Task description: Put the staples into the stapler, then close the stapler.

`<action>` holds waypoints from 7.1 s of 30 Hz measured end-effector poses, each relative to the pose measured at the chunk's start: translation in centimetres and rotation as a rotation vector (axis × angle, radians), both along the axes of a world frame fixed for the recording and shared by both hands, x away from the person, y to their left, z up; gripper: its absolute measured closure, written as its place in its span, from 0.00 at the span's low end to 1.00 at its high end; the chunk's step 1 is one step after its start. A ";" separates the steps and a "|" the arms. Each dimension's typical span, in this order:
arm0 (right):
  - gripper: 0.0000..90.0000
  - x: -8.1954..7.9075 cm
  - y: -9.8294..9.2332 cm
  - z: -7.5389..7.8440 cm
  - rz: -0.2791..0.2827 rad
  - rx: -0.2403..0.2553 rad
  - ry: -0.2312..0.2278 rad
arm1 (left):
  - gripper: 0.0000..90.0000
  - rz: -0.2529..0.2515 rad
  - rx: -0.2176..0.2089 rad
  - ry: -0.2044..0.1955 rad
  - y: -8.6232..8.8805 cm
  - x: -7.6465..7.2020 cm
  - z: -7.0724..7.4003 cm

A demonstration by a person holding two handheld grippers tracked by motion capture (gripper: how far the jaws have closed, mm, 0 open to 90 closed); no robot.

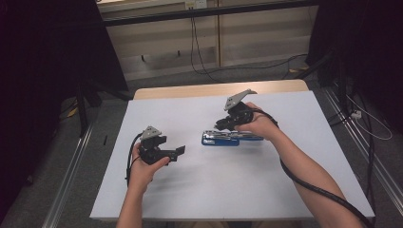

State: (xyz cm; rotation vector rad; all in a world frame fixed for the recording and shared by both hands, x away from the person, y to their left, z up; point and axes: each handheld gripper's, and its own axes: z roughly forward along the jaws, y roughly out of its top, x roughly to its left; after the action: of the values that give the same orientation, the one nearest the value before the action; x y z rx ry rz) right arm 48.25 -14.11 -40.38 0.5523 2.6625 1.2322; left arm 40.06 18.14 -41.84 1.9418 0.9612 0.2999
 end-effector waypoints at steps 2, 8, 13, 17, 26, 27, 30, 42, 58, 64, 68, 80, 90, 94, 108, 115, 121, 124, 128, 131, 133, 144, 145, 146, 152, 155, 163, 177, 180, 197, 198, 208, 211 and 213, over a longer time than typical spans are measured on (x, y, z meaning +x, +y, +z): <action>0.88 0.1 0.2 -0.1 0.007 -0.004 -0.002 | 0.10 0.004 -0.002 -0.002 0.1 0.0 0.0; 0.88 0.5 0.4 -0.4 0.003 0.005 -0.002 | 0.10 0.004 0.006 -0.003 0.2 -0.1 0.0; 0.88 0.7 0.5 -0.9 0.014 -0.003 0.000 | 0.10 0.004 0.006 -0.005 0.2 -0.1 0.0; 0.88 0.7 0.7 -1.3 0.019 -0.002 0.010 | 0.10 0.005 0.007 -0.004 0.2 -0.1 0.0; 0.88 0.8 1.0 -2.1 0.046 -0.006 0.028 | 0.10 0.001 0.010 -0.002 0.2 -0.1 0.0; 0.88 0.8 1.1 -2.1 0.049 -0.009 0.027 | 0.10 0.000 0.011 -0.002 0.2 -0.1 0.0; 0.88 0.8 1.3 -2.0 0.054 -0.005 0.027 | 0.10 0.002 0.005 -0.001 0.3 -0.1 0.0; 0.88 0.9 2.0 -2.2 0.088 -0.025 0.021 | 0.10 -0.001 -0.002 0.005 0.4 -0.1 -0.1; 0.88 1.1 2.1 -2.5 0.109 -0.026 0.014 | 0.10 -0.005 -0.009 0.010 0.5 -0.1 -0.2; 0.88 1.3 2.2 -2.7 0.118 -0.023 0.014 | 0.10 -0.008 -0.003 0.012 0.5 -0.1 -0.2; 0.88 1.3 2.4 -2.8 0.125 -0.026 0.007 | 0.10 -0.010 -0.005 0.012 0.5 -0.1 -0.2; 0.88 1.6 2.6 -2.9 0.137 -0.012 0.008 | 0.10 -0.001 -0.001 0.017 0.6 0.0 -0.3; 0.88 1.7 2.8 -2.9 0.139 -0.009 0.008 | 0.10 -0.003 0.005 0.020 0.6 0.0 -0.4; 0.88 1.7 2.8 -2.9 0.136 -0.011 0.013 | 0.10 -0.006 0.009 0.020 0.6 0.0 -0.4; 0.65 1.5 2.6 -2.6 0.100 0.028 0.005 | 0.10 -0.003 -0.001 0.019 0.6 0.1 -0.5; 0.50 0.4 0.8 -1.3 0.026 0.055 0.004 | 0.10 -0.015 -0.007 0.024 0.2 0.3 -0.6; 0.38 -1.0 -1.0 -0.8 -0.052 0.083 -0.001 | 0.10 -0.031 -0.010 0.023 -0.3 0.5 -0.7; 0.30 -1.7 -1.9 -0.8 -0.105 0.097 0.010 | 0.10 -0.037 -0.005 0.022 -0.5 0.7 -0.7; 0.23 -2.9 -3.2 -1.1 -0.168 0.055 -0.010 | 0.10 -0.043 0.009 0.019 -0.8 1.0 -0.9; 0.20 -3.8 -4.0 -1.0 -0.202 0.052 -0.020 | 0.10 -0.047 0.008 0.016 -1.0 0.9 -0.9; 0.17 -4.5 -4.4 -0.9 -0.214 0.046 -0.033 | 0.10 -0.048 0.003 0.014 -1.1 0.9 -0.8; 0.11 -7.4 -7.2 -1.3 -0.354 0.100 -0.054 | 0.10 -0.060 0.034 0.025 -1.7 0.8 -1.1; 0.11 -7.5 -7.4 -1.6 -0.373 0.116 -0.044 | 0.10 -0.060 0.033 0.024 -1.7 0.8 -1.1; 0.10 -7.5 -7.6 -1.7 -0.379 0.097 -0.032 | 0.10 -0.058 0.031 0.023 -1.7 0.8 -1.1; 0.11 -8.5 -8.5 -1.7 -0.429 0.099 -0.041 | 0.10 -0.061 0.037 0.018 -1.8 0.8 -1.1; 0.18 -9.2 -9.1 -1.8 -0.442 0.073 -0.045 | 0.11 -0.067 0.040 0.024 -1.7 0.8 -1.1; 0.45 -11.0 -11.2 -1.8 -0.520 0.093 -0.051 | 0.14 -0.056 0.027 0.010 -1.9 1.0 -1.2; 1.00 -11.2 -12.1 -3.9 -0.598 -0.021 -0.036 | 0.64 -0.035 0.037 -0.029 -3.8 1.3 -1.1; 1.00 -11.0 -12.1 -4.1 -0.614 -0.025 -0.032 | 0.82 -0.047 0.035 -0.024 -4.6 1.7 -1.5; 1.00 -9.9 -12.2 -4.8 -0.609 -0.035 0.001 | 1.00 -0.088 0.043 -0.015 -8.3 3.5 -3.3; 1.00 -9.8 -12.2 -4.8 -0.610 -0.035 0.002 | 1.00 -0.098 0.053 -0.014 -8.4 3.6 -3.5; 1.00 -9.7 -12.1 -4.7 -0.593 -0.025 0.017 | 1.00 -0.111 0.079 -0.042 -9.3 3.7 -3.9; 1.00 -9.7 -12.1 -4.8 -0.590 -0.026 0.017 | 1.00 -0.109 0.086 -0.057 -9.3 3.7 -4.0; 1.00 -9.7 -12.1 -4.8 -0.592 -0.027 0.023 | 1.00 -0.113 0.096 -0.069 -9.4 3.7 -4.1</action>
State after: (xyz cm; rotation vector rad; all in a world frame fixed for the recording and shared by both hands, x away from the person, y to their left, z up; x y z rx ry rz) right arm 38.60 -26.18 -45.20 1.2364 2.2607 1.0041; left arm 43.78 8.77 -45.90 2.0509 0.8022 0.3509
